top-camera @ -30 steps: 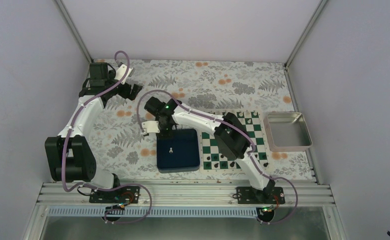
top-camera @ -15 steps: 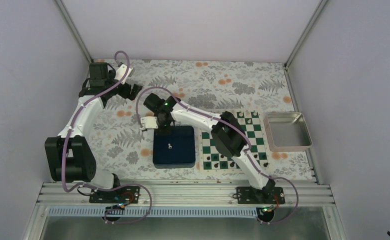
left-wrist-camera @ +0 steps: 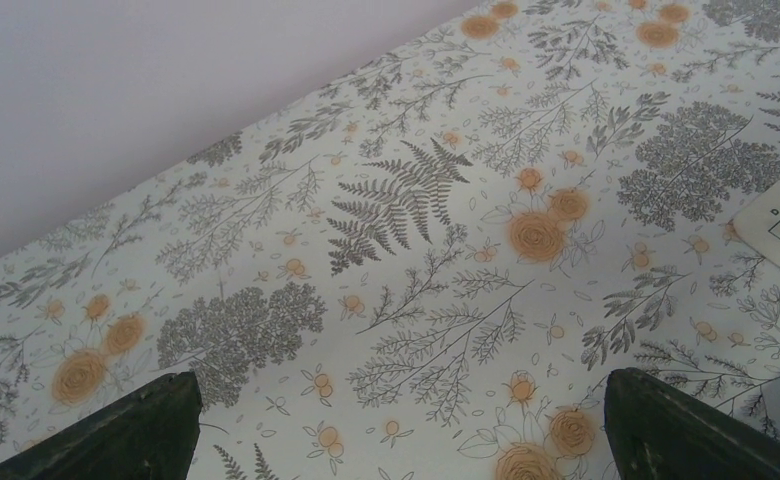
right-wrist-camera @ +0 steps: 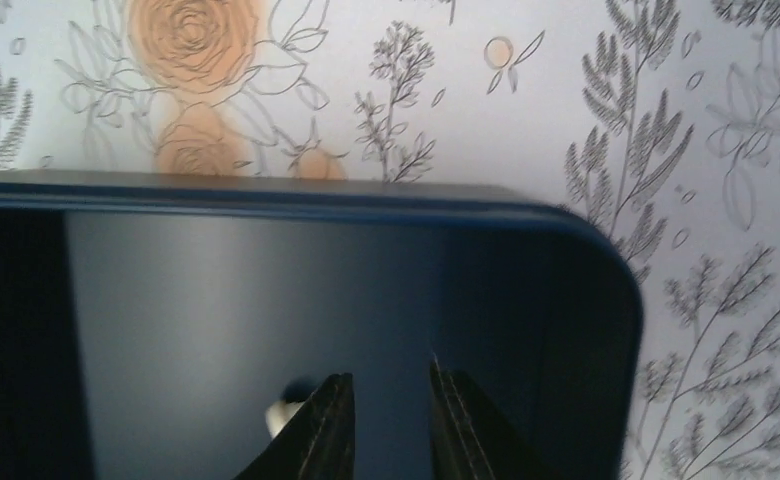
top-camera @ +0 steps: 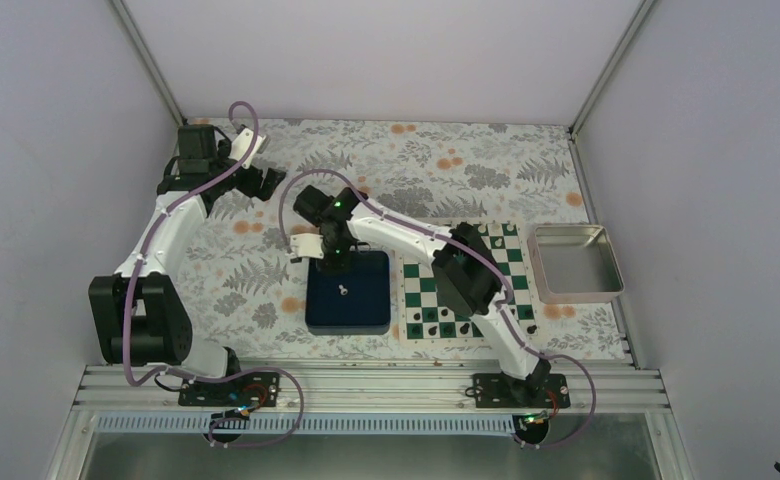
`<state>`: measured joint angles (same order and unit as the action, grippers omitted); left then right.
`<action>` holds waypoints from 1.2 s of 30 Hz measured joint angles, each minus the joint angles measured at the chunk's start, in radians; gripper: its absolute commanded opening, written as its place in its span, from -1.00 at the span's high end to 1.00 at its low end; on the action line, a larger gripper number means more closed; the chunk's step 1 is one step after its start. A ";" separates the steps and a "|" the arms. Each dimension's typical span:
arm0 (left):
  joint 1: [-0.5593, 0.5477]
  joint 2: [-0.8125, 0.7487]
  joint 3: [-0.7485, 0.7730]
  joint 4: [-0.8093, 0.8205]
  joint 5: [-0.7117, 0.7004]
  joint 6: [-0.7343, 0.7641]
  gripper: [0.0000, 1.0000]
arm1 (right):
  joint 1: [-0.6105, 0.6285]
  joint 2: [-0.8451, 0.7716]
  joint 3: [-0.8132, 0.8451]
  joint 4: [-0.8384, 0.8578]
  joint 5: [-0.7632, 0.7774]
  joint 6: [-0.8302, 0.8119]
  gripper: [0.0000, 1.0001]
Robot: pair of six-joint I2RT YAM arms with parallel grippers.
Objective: Set up the chess pieces on the board
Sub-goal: Adjust the storage box at the center of the board, then pick up the chess piece from the storage box.
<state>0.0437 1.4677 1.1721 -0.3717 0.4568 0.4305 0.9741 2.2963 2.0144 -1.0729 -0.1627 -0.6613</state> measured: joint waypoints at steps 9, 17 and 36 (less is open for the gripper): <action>0.000 -0.016 0.000 -0.005 0.019 0.000 -1.00 | 0.007 -0.038 -0.081 -0.028 -0.001 0.098 0.59; 0.000 -0.027 0.000 -0.005 0.026 0.000 -1.00 | 0.007 -0.034 -0.104 -0.030 0.046 0.140 0.61; 0.000 -0.035 0.000 -0.006 0.031 0.000 -1.00 | 0.006 0.030 -0.104 -0.027 0.068 0.143 0.60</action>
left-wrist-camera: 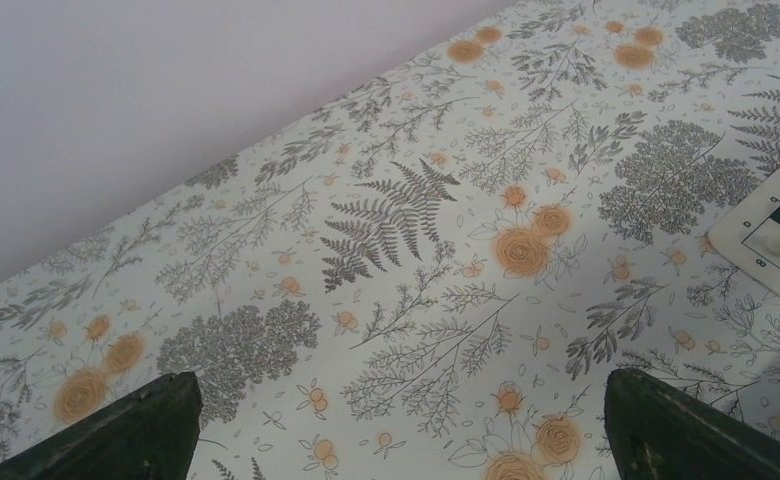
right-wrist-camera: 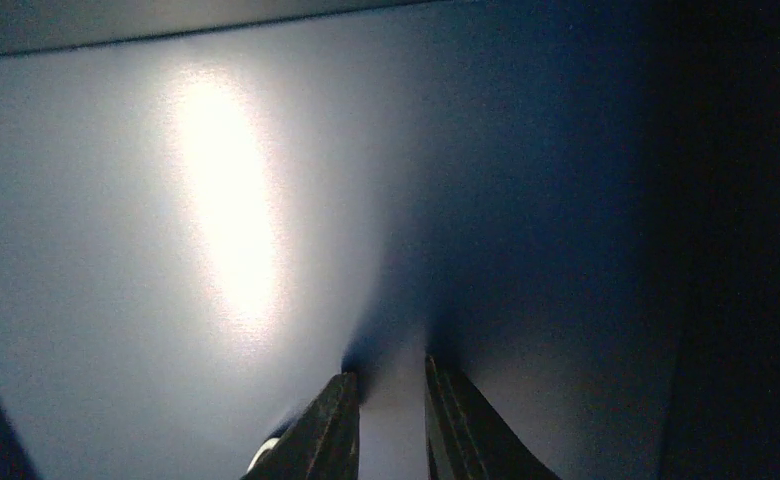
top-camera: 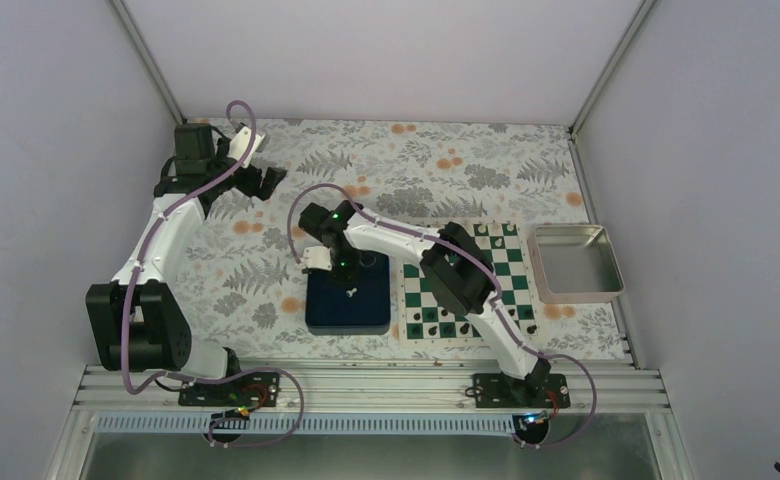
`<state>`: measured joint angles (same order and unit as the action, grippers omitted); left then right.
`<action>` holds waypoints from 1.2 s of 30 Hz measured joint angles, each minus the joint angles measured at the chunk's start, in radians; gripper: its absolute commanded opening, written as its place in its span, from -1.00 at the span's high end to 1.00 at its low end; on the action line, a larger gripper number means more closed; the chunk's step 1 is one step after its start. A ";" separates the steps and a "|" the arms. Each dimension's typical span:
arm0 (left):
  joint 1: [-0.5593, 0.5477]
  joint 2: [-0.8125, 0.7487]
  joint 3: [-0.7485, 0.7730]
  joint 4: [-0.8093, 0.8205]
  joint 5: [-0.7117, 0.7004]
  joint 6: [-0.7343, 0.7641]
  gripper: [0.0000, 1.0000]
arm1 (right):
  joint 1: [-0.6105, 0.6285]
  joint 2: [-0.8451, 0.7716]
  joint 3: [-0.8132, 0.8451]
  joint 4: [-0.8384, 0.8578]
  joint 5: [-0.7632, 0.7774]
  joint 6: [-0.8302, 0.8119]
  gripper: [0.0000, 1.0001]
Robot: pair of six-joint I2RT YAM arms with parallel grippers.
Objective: Set up the chess pieces on the board
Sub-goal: Pick up the chess piece from the storage box.
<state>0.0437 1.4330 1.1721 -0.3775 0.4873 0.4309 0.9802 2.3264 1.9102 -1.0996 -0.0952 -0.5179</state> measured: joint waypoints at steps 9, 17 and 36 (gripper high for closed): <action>0.000 0.000 0.000 0.000 0.003 0.000 -1.00 | 0.000 -0.048 -0.069 0.031 0.003 -0.034 0.27; 0.000 0.000 0.000 0.001 0.003 0.001 -1.00 | -0.050 -0.351 -0.291 0.037 -0.005 -0.230 0.09; 0.000 0.000 0.000 0.001 -0.009 0.002 -1.00 | -0.090 -0.098 -0.013 -0.097 -0.047 -0.324 0.19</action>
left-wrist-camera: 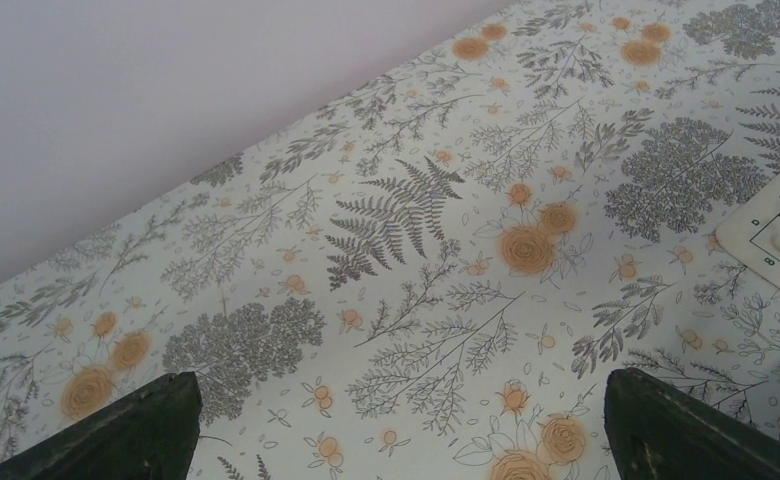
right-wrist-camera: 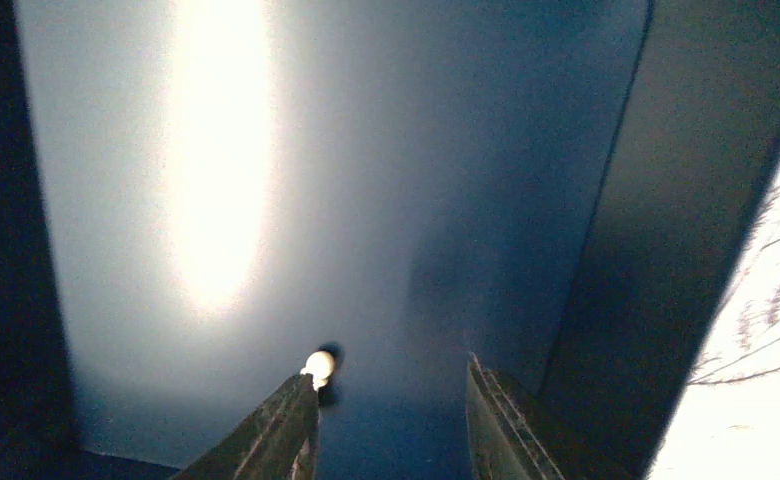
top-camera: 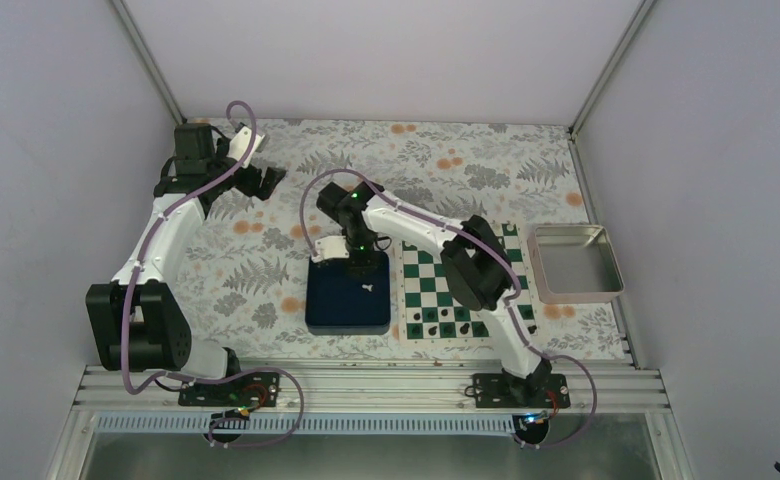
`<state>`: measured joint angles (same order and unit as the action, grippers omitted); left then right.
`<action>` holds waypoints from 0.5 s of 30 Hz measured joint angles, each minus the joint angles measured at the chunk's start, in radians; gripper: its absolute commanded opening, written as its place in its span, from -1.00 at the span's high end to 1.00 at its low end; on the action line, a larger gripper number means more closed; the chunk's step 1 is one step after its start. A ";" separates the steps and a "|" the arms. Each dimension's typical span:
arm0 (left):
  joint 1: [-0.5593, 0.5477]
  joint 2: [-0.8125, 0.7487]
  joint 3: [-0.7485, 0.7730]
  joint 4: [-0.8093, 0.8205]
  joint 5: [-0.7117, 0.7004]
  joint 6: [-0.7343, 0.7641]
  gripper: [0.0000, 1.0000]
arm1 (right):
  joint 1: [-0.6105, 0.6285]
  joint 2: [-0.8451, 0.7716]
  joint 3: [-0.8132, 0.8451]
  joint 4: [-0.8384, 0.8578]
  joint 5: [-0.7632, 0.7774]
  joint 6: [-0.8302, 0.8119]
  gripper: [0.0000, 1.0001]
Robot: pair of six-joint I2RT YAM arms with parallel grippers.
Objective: Set up the chess pieces on the board
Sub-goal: Pick up the chess piece from the storage box.
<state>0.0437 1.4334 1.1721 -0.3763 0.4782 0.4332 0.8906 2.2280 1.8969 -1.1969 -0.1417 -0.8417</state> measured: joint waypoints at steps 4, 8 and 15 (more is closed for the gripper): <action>0.000 0.000 0.000 0.000 0.000 0.000 -1.00 | 0.000 0.018 0.005 -0.043 0.002 0.053 0.20; 0.000 0.000 0.000 0.000 0.001 0.001 -1.00 | -0.001 0.019 0.004 -0.063 0.017 0.098 0.21; 0.000 0.000 0.000 0.000 0.001 0.001 -1.00 | 0.001 0.020 -0.002 -0.075 0.024 0.146 0.24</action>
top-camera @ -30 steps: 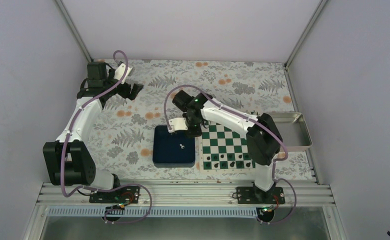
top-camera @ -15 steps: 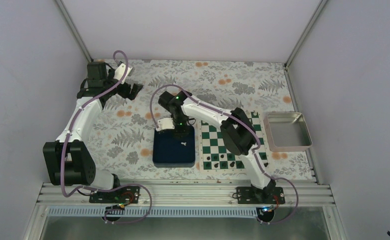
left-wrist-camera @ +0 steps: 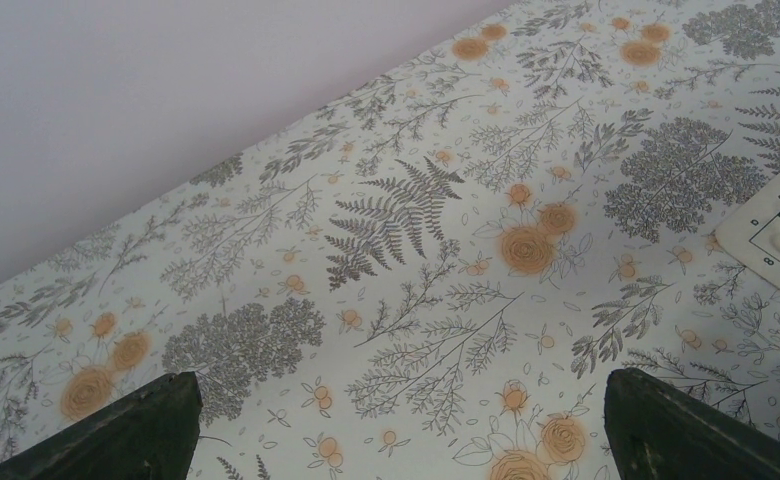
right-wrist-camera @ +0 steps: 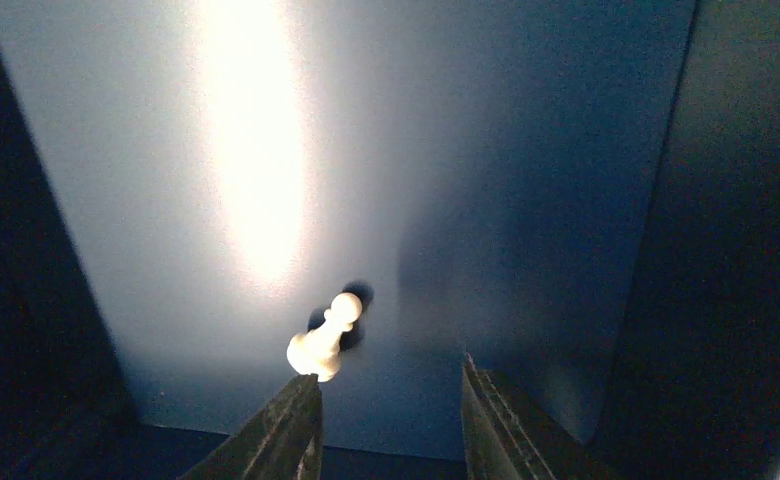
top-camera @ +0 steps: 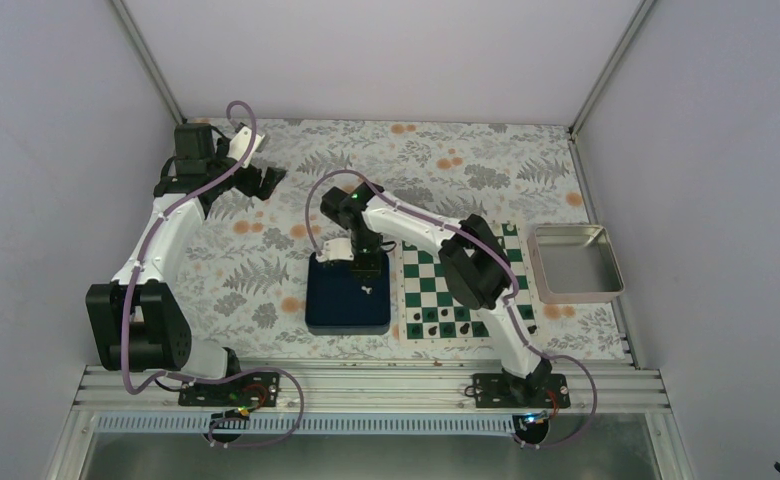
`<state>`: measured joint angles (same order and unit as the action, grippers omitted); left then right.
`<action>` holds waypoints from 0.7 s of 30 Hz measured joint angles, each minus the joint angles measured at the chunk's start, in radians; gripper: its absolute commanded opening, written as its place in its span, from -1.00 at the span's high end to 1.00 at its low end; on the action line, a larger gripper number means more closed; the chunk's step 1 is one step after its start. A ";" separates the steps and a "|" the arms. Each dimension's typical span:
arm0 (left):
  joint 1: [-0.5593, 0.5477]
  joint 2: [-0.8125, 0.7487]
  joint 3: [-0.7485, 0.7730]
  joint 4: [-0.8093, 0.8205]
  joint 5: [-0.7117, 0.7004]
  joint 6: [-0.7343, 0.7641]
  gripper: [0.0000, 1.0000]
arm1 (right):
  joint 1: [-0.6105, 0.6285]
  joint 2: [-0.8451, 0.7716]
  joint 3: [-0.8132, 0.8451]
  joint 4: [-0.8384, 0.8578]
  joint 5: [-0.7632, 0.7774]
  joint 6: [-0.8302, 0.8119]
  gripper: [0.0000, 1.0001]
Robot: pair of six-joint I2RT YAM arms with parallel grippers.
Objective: Set up the chess pieces on the board
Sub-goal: Pick up the chess piece from the storage box.
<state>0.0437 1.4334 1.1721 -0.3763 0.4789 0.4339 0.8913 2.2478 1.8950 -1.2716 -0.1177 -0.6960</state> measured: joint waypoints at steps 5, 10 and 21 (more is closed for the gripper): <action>0.000 0.000 0.000 0.000 0.000 0.000 -1.00 | 0.012 0.016 -0.013 -0.003 -0.001 0.029 0.24; 0.000 0.000 0.000 0.000 0.001 0.000 -1.00 | 0.026 0.037 -0.029 -0.012 -0.023 0.046 0.26; 0.000 0.000 0.000 0.000 0.001 0.000 -1.00 | 0.033 0.057 -0.029 -0.010 -0.047 0.063 0.52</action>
<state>0.0437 1.4330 1.1721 -0.3763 0.4797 0.4339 0.9245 2.3051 1.8656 -1.2816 -0.1650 -0.6334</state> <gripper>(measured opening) 0.999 0.313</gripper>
